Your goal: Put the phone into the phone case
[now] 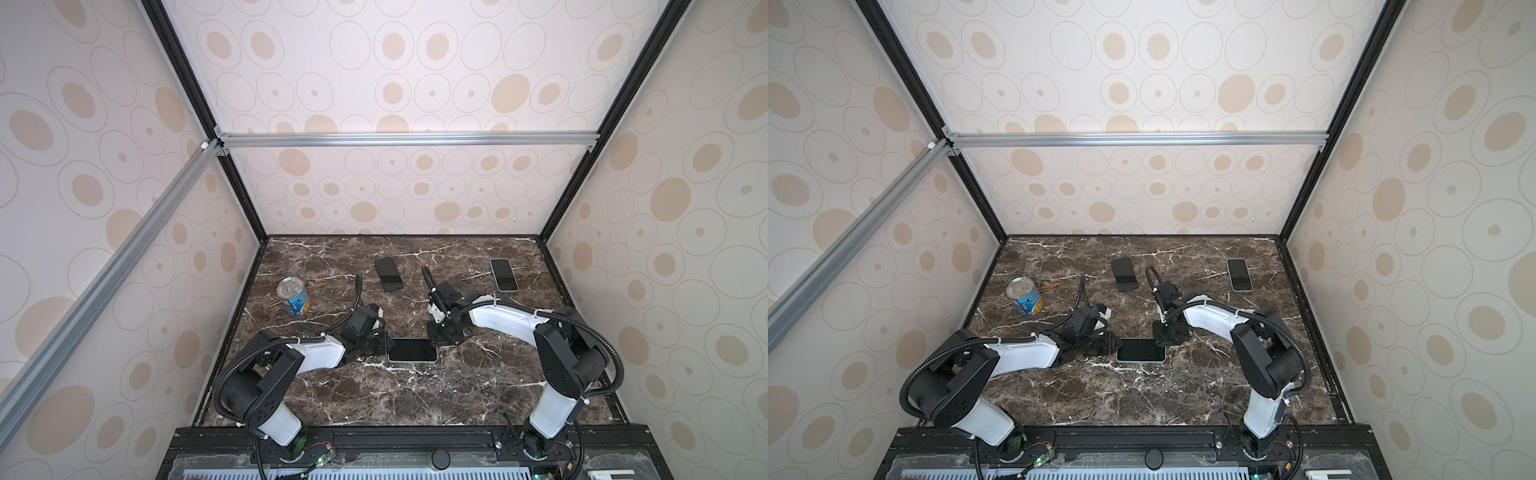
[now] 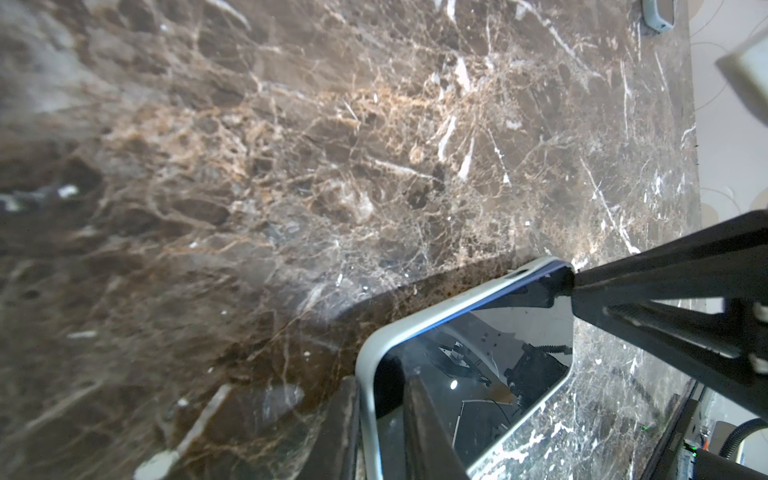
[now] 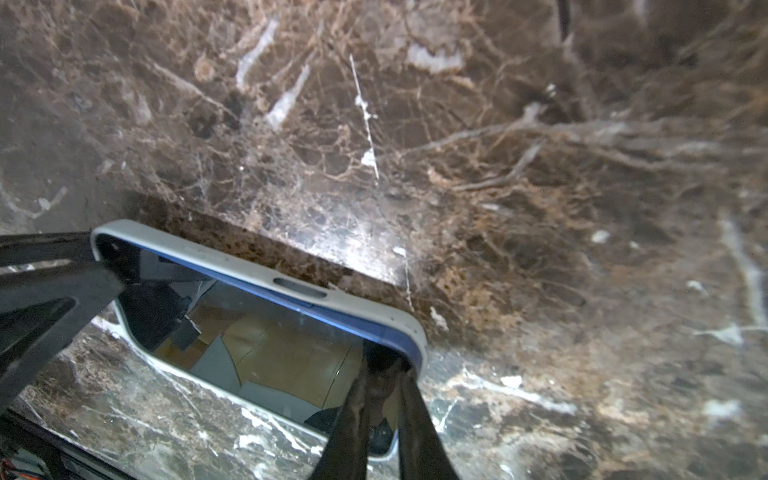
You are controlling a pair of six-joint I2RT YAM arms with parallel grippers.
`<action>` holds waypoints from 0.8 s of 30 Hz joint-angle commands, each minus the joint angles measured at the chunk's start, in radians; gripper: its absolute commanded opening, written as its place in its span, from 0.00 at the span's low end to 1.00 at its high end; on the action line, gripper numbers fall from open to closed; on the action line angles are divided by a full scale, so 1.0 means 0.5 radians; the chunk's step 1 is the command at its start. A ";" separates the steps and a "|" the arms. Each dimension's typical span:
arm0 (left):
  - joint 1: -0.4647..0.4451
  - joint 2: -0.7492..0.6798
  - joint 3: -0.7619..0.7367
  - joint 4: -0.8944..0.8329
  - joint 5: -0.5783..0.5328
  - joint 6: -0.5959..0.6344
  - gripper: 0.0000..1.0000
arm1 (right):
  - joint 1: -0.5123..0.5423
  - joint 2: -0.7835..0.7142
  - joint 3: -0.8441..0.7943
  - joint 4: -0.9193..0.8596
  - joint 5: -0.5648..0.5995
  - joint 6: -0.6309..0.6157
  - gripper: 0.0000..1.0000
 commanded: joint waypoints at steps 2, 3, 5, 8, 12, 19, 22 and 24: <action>0.010 0.015 0.012 -0.038 0.012 0.044 0.21 | -0.004 0.021 0.025 -0.083 0.080 -0.022 0.16; 0.010 0.012 0.014 -0.040 0.013 0.046 0.20 | -0.003 0.019 0.038 -0.105 0.108 -0.028 0.16; 0.010 0.009 0.013 -0.049 0.010 0.051 0.20 | -0.004 0.027 0.079 -0.154 0.153 -0.047 0.16; 0.010 0.008 0.017 -0.052 0.013 0.056 0.19 | -0.006 0.028 0.110 -0.178 0.168 -0.060 0.16; 0.012 0.005 0.002 -0.043 0.009 0.057 0.18 | -0.006 0.039 0.120 -0.171 0.147 -0.057 0.16; 0.010 0.002 -0.032 -0.012 0.031 0.038 0.18 | -0.006 0.120 0.088 -0.135 0.124 -0.042 0.15; 0.011 0.003 -0.041 -0.004 0.034 0.037 0.18 | -0.006 0.146 0.079 -0.135 0.122 -0.038 0.14; 0.010 0.002 -0.042 -0.003 0.038 0.035 0.18 | -0.008 0.163 0.072 -0.148 0.122 -0.039 0.14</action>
